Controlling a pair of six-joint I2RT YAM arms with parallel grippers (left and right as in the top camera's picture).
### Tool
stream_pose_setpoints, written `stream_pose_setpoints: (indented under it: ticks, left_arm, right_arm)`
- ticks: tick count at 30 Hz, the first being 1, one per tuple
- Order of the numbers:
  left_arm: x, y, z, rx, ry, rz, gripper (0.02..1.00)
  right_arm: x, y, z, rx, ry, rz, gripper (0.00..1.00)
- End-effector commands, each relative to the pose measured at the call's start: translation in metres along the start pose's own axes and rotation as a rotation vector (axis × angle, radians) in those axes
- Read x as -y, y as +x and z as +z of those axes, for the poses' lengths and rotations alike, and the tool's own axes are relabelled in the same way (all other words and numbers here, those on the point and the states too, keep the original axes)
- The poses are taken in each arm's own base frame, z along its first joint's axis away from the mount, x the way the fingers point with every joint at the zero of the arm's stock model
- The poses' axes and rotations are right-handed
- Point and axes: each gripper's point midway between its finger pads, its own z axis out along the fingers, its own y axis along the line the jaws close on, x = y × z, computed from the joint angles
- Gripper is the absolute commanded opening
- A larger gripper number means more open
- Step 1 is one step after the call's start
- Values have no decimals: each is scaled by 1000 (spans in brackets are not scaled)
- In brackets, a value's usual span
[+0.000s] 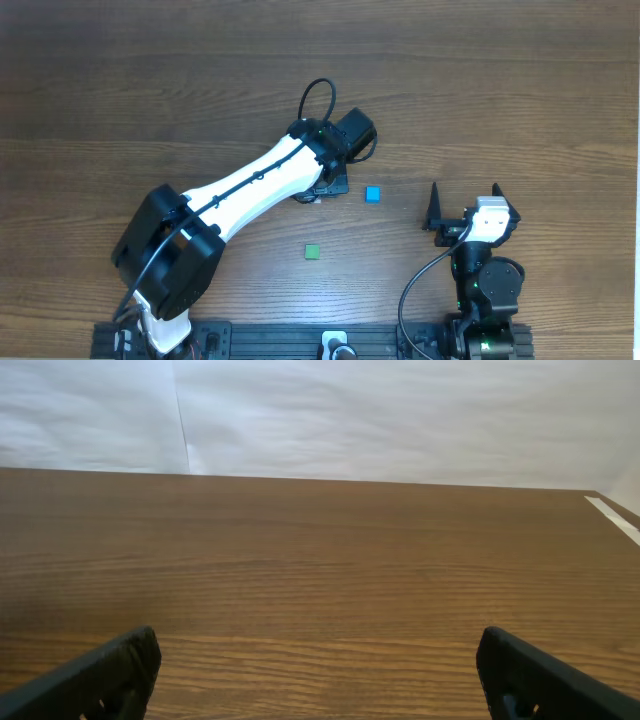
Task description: Stack Cubes
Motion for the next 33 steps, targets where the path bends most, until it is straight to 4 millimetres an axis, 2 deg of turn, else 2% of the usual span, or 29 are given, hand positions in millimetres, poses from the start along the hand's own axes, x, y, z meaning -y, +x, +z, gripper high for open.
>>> stream_pose_setpoints:
  ticks: [1,15,27,33]
  left_arm:
    - [-4,1,6,-13,-13,2,134]
    - [-5,2,6,-18,-18,3,152]
    - [-6,3,5,-19,-20,3,301]
    - [-5,3,5,-19,-20,3,332]
  right_arm:
    - [-3,2,0,-1,-14,-4,993]
    - [-3,2,0,-1,-14,-4,991]
    - [-3,2,0,-1,-14,-4,993]
    - [-3,2,0,-1,-14,-4,991]
